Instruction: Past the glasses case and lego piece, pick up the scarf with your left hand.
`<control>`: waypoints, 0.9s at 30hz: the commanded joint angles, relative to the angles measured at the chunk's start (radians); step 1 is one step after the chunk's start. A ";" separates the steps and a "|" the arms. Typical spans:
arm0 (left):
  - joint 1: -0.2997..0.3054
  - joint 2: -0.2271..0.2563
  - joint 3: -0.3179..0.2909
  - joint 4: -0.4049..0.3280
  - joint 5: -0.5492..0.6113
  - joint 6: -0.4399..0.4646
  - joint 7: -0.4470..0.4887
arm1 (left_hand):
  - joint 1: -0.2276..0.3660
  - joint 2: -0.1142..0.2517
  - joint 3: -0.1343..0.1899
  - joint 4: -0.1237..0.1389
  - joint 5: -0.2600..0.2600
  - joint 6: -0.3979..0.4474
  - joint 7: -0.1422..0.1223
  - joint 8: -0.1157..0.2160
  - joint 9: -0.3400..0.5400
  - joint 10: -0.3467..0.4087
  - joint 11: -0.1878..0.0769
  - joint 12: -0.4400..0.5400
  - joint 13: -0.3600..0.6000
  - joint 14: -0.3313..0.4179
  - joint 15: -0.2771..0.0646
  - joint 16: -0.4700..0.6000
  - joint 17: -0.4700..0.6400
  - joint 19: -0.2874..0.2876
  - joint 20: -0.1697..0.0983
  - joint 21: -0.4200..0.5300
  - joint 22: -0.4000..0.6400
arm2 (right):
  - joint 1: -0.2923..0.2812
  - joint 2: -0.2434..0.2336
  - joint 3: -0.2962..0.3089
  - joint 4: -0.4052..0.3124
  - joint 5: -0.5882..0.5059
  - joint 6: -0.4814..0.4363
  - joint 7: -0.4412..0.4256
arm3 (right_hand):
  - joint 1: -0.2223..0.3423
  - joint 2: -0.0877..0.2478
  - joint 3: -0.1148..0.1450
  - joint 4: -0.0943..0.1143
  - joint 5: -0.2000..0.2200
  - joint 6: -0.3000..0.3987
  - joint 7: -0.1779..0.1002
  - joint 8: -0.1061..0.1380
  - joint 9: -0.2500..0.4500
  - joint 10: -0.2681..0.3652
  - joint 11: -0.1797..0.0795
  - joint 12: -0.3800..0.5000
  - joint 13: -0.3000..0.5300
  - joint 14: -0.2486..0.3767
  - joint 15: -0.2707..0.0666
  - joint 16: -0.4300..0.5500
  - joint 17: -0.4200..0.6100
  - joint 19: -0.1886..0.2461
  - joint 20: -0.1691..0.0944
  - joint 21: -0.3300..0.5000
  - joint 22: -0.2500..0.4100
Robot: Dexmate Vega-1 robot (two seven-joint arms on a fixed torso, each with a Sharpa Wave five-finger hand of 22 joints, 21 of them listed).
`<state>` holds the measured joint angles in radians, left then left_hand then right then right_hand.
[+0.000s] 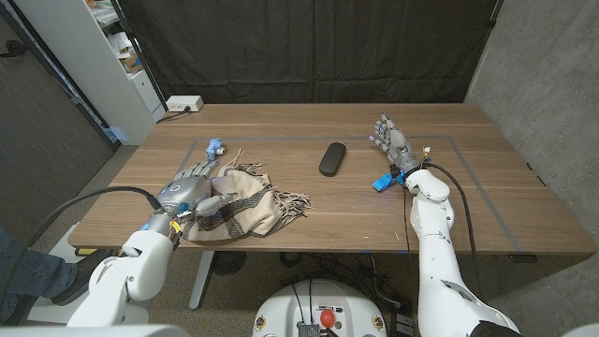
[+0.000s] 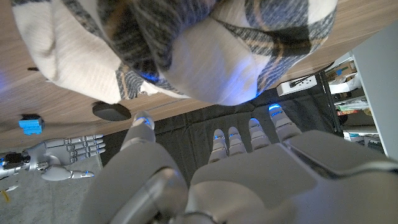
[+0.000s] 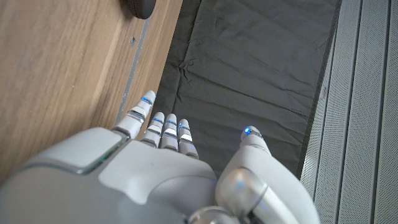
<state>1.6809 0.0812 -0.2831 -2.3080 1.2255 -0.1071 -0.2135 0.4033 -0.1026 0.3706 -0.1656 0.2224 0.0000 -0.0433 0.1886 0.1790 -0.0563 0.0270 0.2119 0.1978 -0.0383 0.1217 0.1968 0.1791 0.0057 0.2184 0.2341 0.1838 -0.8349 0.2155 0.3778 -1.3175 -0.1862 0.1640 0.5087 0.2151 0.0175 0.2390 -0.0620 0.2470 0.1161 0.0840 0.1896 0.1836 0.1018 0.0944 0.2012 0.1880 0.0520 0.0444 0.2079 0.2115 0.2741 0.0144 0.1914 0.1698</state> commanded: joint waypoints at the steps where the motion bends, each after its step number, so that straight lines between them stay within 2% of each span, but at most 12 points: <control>1: 0.006 0.027 0.024 0.004 0.003 0.054 -0.062 | 0.005 -0.010 -0.008 -0.001 0.010 -0.002 -0.008 0.004 0.005 -0.006 0.004 0.002 0.004 -0.003 0.010 -0.001 0.005 0.009 0.000 0.004 0.003 | -0.001 0.004 -0.003 -0.001 0.001 0.000 -0.001 | 0.003 0.002 -0.001 -0.007 0.005 0.010 -0.001 0.008 0.005 0.009 0.004 -0.003 0.004 0.006 0.006 0.005 0.003 -0.001 0.005 -0.001 0.002; 12: 0.001 0.038 0.028 0.048 -0.028 0.077 -0.072 | 0.013 -0.015 -0.010 0.000 0.014 -0.001 -0.007 0.005 0.005 -0.006 0.005 0.003 0.004 -0.002 0.012 -0.001 0.005 0.016 0.000 0.003 0.003 | 0.001 0.009 -0.007 0.004 -0.004 -0.005 -0.006 | 0.004 0.002 -0.001 -0.009 0.006 0.010 -0.005 0.008 0.005 0.013 0.000 -0.001 0.004 0.007 0.003 0.005 0.003 -0.002 0.007 -0.001 0.002; 16: 0.002 0.041 0.037 0.051 -0.007 0.093 -0.058 | 0.016 -0.016 -0.011 0.000 0.015 0.000 -0.006 0.006 0.005 -0.006 0.005 0.003 0.005 -0.002 0.013 -0.001 0.005 0.018 0.000 0.002 0.003 | 0.002 0.010 -0.009 0.006 -0.009 -0.009 -0.009 | 0.004 0.003 -0.001 -0.009 0.006 0.010 -0.006 0.007 0.005 0.014 -0.001 -0.001 0.004 0.008 0.004 0.005 0.003 -0.002 0.007 -0.001 0.002; 27: -0.029 0.058 0.047 0.090 -0.035 0.114 -0.087 | 0.024 -0.019 -0.012 0.001 0.018 -0.001 -0.007 0.006 0.005 -0.007 0.004 0.003 0.005 0.000 0.014 -0.001 0.005 0.024 0.000 0.002 0.003 | 0.006 0.011 -0.010 0.021 -0.015 -0.009 -0.013 | 0.004 0.003 -0.001 -0.010 0.005 0.012 -0.007 0.008 0.005 0.014 0.001 -0.001 0.004 0.009 0.004 0.005 0.003 -0.002 0.008 0.000 0.002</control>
<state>1.6733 0.1265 -0.2486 -2.2518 1.2057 -0.0227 -0.2811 0.4187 -0.1179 0.3619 -0.1678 0.2344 0.0001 -0.0432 0.1886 0.1789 -0.0562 0.0268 0.2119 0.1977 -0.0415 0.1290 0.1968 0.1790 0.0195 0.2180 0.2341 0.1837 -0.8337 0.2247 0.3697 -1.3120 -0.1950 0.1568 0.5005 0.2151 0.0175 0.2348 -0.0662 0.2470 0.1217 0.0785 0.1896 0.1836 0.1112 0.0933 0.2012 0.1880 0.0557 0.0480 0.2079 0.2114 0.2685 0.0200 0.1915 0.1697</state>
